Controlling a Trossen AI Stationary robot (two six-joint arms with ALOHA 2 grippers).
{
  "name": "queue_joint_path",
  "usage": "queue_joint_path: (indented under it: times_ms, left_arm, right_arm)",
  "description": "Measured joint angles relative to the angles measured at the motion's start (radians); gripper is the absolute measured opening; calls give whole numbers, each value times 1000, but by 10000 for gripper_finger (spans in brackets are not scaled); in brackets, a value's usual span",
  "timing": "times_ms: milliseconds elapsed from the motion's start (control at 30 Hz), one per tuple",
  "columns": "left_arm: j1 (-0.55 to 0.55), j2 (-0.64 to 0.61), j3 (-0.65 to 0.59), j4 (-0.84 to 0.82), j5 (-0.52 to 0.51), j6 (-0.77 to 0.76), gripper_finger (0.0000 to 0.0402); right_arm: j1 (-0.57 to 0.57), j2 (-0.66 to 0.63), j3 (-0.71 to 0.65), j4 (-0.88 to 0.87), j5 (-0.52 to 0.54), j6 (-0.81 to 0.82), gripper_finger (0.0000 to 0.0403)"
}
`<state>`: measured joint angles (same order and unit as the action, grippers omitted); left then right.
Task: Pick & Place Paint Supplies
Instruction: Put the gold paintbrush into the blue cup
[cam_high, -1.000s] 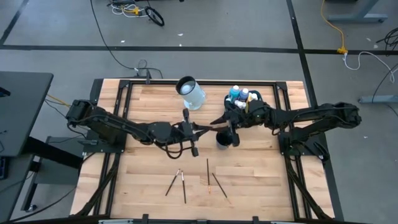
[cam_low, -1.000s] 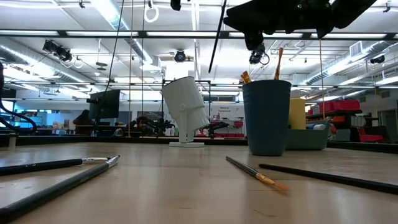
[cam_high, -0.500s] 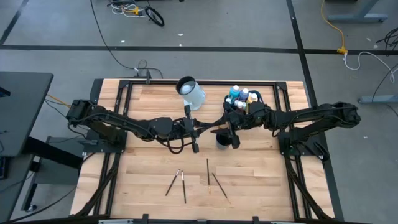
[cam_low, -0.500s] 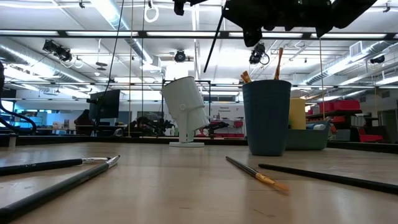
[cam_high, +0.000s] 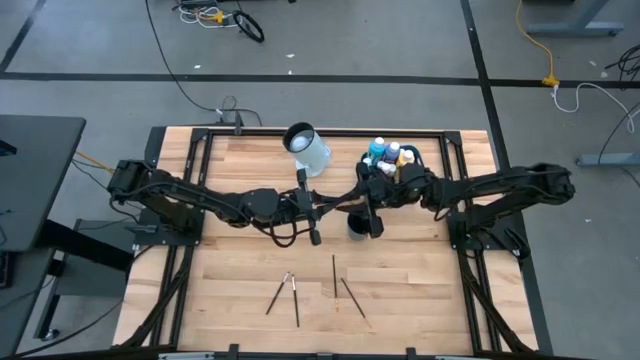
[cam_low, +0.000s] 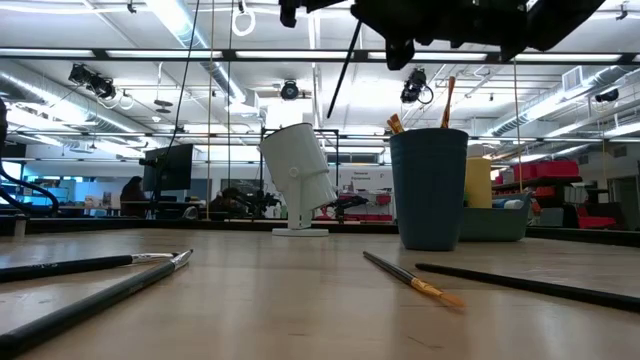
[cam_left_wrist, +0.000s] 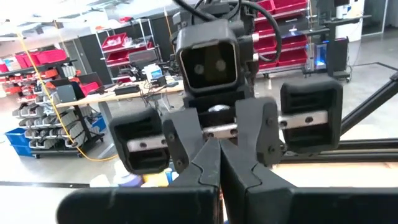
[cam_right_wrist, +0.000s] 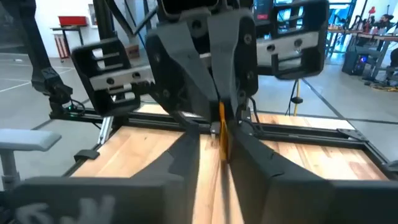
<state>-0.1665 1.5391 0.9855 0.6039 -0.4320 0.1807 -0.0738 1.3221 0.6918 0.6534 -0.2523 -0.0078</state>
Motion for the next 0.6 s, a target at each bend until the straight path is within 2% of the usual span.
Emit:
queue_joint_path:
  times_ms: [200,433,600]
  left_arm:
    - [0,0,0,18,-2,15,3]
    - [-2,0,0,16,-10,125,28]
    - [-25,0,0,4,-153,85,44]
  right_arm:
    - [-2,11,0,18,1,-7,12]
    - [-2,0,0,3,2,-3,12]
    - [-4,-101,0,-144,10,-3,9]
